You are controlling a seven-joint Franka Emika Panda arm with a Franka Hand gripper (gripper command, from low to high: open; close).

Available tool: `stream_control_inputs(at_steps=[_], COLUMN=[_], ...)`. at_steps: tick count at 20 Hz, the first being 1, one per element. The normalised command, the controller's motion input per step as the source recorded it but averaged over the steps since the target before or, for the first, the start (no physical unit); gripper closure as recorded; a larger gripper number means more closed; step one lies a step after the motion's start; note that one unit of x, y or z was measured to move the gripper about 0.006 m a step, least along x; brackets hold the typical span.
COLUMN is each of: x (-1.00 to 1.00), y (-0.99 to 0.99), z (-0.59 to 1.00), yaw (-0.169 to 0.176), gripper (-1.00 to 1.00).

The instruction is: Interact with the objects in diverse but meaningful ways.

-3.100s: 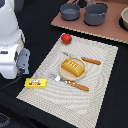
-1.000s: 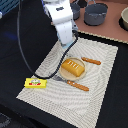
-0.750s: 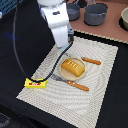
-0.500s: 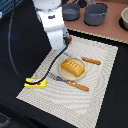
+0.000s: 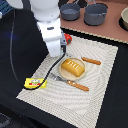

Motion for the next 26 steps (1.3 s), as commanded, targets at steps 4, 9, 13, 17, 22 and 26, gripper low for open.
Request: stream_control_inputs(at_steps=[4, 9, 13, 17, 22, 26], x=[0.00, 0.00, 0.06, 0.24, 0.31, 0.24], y=[0.15, 0.31, 0.50, 0.84, 0.66, 0.24], z=[0.32, 0.43, 0.63, 0.75, 0.39, 0.05], yaw=[0.027, 0.043, 0.068, 0.074, -0.019, -0.073], gripper=[-1.00, -1.00, -1.00, -1.00, -1.00, -1.00])
